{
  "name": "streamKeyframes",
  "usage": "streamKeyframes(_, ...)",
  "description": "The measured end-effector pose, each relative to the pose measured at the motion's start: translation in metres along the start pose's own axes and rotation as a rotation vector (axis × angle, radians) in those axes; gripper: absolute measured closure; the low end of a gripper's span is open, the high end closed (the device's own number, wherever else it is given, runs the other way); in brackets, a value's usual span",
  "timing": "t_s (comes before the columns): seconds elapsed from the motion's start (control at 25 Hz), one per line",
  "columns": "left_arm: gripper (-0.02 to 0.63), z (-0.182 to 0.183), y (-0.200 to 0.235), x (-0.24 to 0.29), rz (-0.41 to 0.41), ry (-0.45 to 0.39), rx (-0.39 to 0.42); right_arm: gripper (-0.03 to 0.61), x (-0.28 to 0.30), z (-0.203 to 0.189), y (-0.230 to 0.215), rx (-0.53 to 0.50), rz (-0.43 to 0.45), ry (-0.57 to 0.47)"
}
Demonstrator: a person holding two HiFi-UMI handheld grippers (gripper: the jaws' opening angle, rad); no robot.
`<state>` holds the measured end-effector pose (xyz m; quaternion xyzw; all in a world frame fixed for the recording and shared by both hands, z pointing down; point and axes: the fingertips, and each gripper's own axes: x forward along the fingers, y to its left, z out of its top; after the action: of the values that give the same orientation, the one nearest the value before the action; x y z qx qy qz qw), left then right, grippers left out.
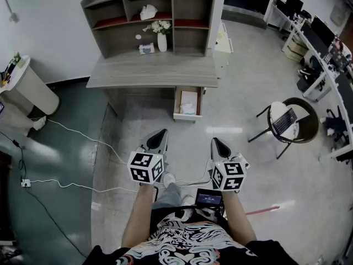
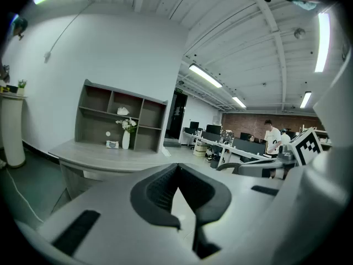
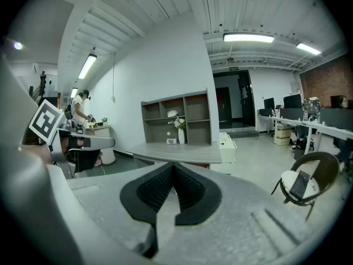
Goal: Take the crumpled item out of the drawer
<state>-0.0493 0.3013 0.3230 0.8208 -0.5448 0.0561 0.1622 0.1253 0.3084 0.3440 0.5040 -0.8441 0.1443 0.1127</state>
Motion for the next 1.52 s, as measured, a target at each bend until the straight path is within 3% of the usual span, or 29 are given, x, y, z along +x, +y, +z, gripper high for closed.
streamKeyframes(0.6, 0.611, -0.01, -0.002, -0.02, 0.044, 0.0, -0.002, 0.574, -0.015, -0.007, 0.013, 0.01, 0.045, -0.018)
streamKeyframes(0.88, 0.611, -0.01, 0.012, -0.018, 0.079, -0.019, -0.045, 0.574, -0.006, -0.005, 0.006, -0.004, 0.058, -0.009)
streamKeyframes(1.16, 0.611, -0.009, 0.041, 0.039, 0.077, 0.014, -0.057, 0.574, 0.049, -0.001, -0.026, 0.02, 0.038, 0.014)
streamKeyframes(1.52, 0.611, 0.023, 0.112, 0.174, 0.009, 0.076, -0.045, 0.574, 0.179, 0.025, -0.067, 0.051, 0.001, 0.058)
